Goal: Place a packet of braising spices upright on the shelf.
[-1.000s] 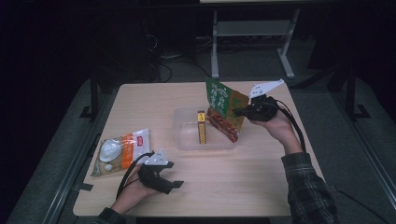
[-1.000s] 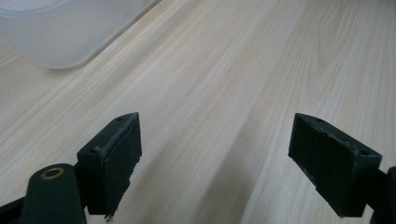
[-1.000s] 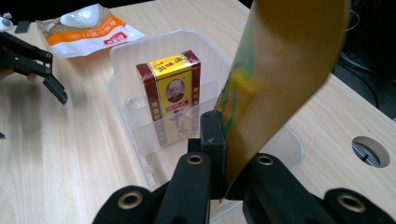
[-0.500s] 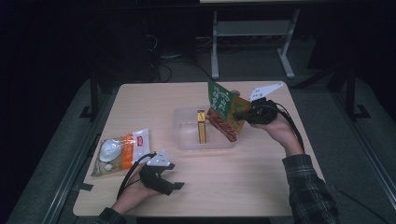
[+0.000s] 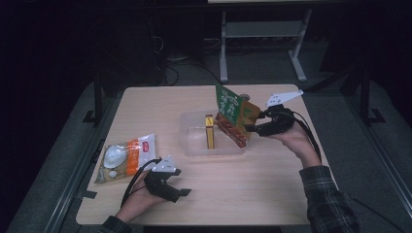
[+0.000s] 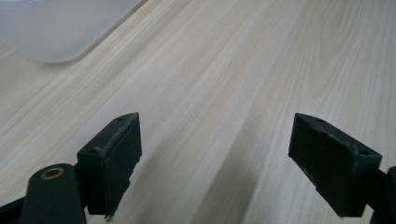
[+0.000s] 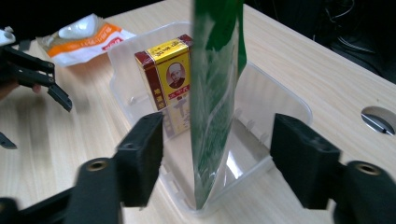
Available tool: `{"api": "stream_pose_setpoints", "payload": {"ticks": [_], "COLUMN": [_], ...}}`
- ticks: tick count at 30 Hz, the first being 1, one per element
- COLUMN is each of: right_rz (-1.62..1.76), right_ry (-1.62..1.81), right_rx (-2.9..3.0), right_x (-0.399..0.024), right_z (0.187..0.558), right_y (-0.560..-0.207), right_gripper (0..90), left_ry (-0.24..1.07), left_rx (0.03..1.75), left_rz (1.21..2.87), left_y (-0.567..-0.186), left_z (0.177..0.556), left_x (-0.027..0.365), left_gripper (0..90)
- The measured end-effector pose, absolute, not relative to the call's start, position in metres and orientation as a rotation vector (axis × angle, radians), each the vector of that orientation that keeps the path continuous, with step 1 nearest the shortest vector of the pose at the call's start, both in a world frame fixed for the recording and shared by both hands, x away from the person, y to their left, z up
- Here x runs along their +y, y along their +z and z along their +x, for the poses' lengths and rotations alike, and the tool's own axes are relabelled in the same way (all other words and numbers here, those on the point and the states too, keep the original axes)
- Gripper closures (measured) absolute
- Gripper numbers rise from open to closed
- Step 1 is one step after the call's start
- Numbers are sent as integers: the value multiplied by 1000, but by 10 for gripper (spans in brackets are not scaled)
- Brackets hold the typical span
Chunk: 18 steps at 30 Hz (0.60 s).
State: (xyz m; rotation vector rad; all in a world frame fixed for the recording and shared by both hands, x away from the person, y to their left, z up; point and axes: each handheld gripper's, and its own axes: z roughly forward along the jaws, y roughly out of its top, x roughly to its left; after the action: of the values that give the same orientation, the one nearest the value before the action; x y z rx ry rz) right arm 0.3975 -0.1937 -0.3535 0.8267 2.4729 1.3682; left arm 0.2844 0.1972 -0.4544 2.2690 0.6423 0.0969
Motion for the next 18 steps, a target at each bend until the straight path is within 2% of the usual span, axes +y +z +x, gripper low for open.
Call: {"api": "stream_pose_setpoints", "payload": {"ticks": [7,18], "right_rz": [838,877], "right_ry": [1399,1376], "right_rx": [2467,2501], "right_x": [-204,-215], "right_z": [374,333], "right_y": [-362,-396], "right_gripper": [237,213], "left_ry": [102,116], "left_rx": [647,648], "left_rz": [2269,2271], "left_y": [-453,-451], "left_z": [284,284], "left_x": [198,201], "left_gripper": [166,166]}}
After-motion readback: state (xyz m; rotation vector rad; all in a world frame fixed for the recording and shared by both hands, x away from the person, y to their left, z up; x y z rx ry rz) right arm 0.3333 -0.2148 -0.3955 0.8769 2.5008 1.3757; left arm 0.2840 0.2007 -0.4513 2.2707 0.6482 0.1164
